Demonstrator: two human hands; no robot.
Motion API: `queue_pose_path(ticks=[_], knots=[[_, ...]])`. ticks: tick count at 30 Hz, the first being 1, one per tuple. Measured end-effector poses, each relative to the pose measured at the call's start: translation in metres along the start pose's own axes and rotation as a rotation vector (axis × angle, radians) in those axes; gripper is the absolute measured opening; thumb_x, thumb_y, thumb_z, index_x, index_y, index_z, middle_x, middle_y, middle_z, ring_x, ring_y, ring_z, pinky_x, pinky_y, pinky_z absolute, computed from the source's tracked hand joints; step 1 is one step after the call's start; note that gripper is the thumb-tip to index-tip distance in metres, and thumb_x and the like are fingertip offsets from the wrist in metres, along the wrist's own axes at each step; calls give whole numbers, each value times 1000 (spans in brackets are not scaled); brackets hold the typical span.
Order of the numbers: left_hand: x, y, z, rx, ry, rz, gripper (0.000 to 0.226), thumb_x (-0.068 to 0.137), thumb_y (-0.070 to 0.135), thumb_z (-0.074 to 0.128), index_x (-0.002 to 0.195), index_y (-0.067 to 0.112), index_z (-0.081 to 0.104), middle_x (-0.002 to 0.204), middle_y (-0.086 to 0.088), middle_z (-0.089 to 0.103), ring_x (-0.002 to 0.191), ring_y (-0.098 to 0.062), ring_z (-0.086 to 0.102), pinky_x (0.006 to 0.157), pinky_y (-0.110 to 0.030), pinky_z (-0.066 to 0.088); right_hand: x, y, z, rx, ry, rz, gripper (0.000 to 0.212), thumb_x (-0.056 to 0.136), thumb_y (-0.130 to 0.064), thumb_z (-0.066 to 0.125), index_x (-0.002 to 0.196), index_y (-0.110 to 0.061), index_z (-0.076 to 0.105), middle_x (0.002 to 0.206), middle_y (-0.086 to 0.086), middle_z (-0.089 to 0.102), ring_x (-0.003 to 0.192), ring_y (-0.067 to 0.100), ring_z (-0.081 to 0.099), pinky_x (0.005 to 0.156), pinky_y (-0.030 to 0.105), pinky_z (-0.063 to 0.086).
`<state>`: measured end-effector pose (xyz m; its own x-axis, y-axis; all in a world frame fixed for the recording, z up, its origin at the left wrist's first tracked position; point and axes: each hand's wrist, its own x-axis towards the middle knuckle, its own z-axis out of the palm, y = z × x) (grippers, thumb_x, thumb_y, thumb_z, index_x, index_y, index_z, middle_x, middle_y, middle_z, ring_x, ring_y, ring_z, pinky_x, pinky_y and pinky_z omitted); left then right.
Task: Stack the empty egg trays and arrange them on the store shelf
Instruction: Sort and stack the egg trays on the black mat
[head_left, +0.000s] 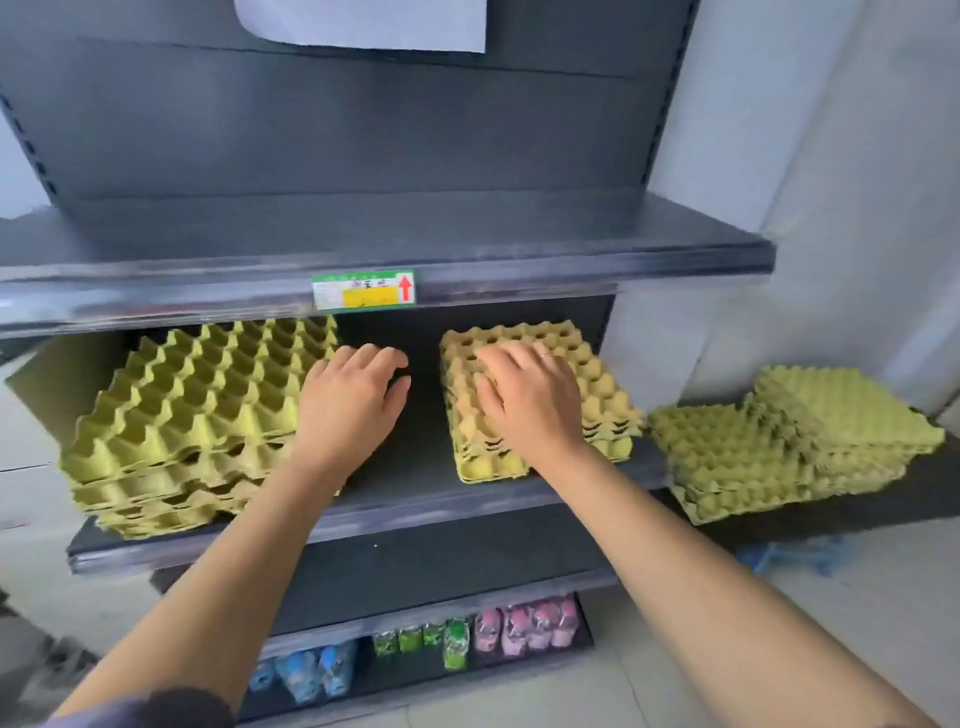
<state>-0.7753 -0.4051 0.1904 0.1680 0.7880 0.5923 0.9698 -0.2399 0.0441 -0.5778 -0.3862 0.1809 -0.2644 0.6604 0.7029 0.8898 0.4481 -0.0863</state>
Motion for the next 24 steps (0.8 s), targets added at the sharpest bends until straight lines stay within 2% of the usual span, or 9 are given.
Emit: queue_pose_path(ticks=[6, 12, 15, 24], knots=[[38, 167, 14, -105, 95, 161, 17, 85, 18, 63, 100, 9, 65, 87, -9, 68, 79, -34, 62, 67, -40, 47, -49, 132, -87, -130, 145, 40, 26, 85, -25, 51, 99, -15, 71, 92, 1, 69, 80, 26, 62, 65, 33, 49], [74, 294, 39, -226, 81, 306, 34, 88, 33, 40, 102, 13, 63, 87, -4, 66, 80, -31, 60, 67, -37, 47, -91, 247, -154, -235, 185, 145, 25, 84, -23, 53, 100, -14, 70, 92, 3, 69, 80, 29, 62, 65, 36, 52], [93, 344, 58, -301, 80, 356, 35, 87, 33, 40, 102, 13, 64, 88, -4, 66, 80, -31, 61, 66, -37, 47, -107, 298, -173, -268, 191, 216, 25, 85, -23, 52, 101, -14, 69, 93, 4, 69, 81, 30, 62, 66, 39, 52], [174, 471, 150, -497, 32, 460, 39, 86, 34, 37, 99, 12, 66, 83, -2, 67, 77, -31, 62, 65, -34, 44, -126, 455, -185, -416, 146, 357, 30, 88, -26, 48, 105, -15, 70, 96, 3, 69, 87, 27, 63, 72, 35, 50]])
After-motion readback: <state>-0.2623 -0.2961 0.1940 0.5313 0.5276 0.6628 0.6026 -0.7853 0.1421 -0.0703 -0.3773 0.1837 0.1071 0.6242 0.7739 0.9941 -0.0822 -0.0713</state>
